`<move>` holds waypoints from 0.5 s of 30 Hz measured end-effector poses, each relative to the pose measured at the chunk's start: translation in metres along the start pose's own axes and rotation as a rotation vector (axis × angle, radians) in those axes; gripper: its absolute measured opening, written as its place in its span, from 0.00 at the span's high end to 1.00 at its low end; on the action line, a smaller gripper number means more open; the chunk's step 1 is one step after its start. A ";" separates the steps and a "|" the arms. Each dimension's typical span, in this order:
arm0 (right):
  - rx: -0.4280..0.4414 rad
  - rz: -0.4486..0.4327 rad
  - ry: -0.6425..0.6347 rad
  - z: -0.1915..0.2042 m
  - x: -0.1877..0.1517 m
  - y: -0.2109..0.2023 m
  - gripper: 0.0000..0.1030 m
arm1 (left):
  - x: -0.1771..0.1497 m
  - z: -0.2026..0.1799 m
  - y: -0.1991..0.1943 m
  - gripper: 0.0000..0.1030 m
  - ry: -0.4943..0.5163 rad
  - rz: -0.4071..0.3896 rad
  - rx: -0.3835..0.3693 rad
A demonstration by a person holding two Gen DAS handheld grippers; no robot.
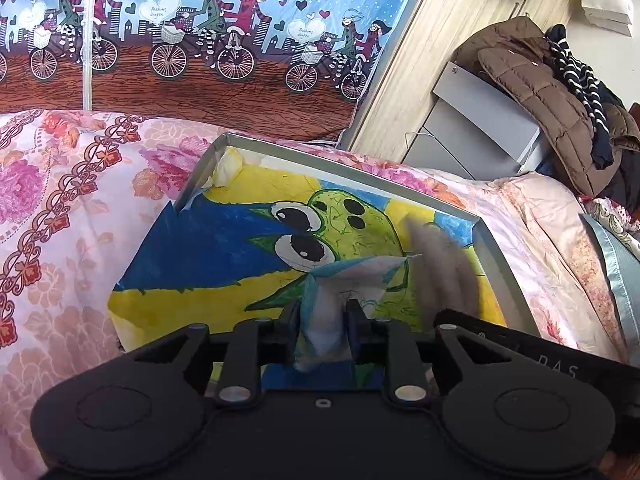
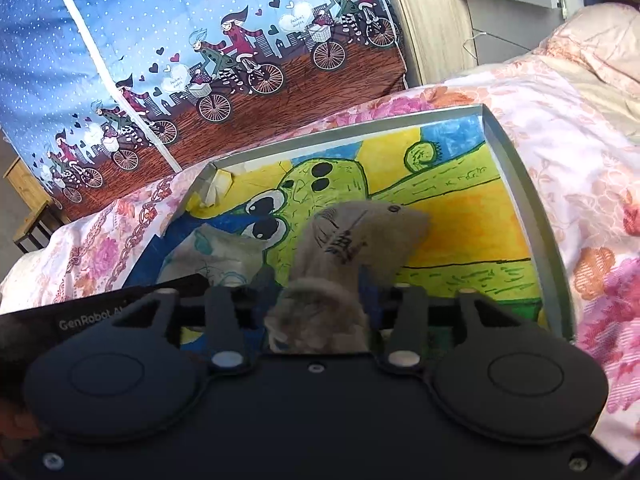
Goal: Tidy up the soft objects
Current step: 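Carry the burlap bag and grey-blue pouch over the tray and release both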
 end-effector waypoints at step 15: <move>-0.033 -0.070 -0.068 0.007 0.031 -0.050 0.18 | 0.008 0.004 -0.034 0.43 0.022 -0.026 0.050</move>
Point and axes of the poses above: each gripper's, at about its wrist camera, not at the fingertips, and y roughly the way its jaws point, z to its left, x to its top, the point moved 8 cm from there along y, roughly the way its jaws point
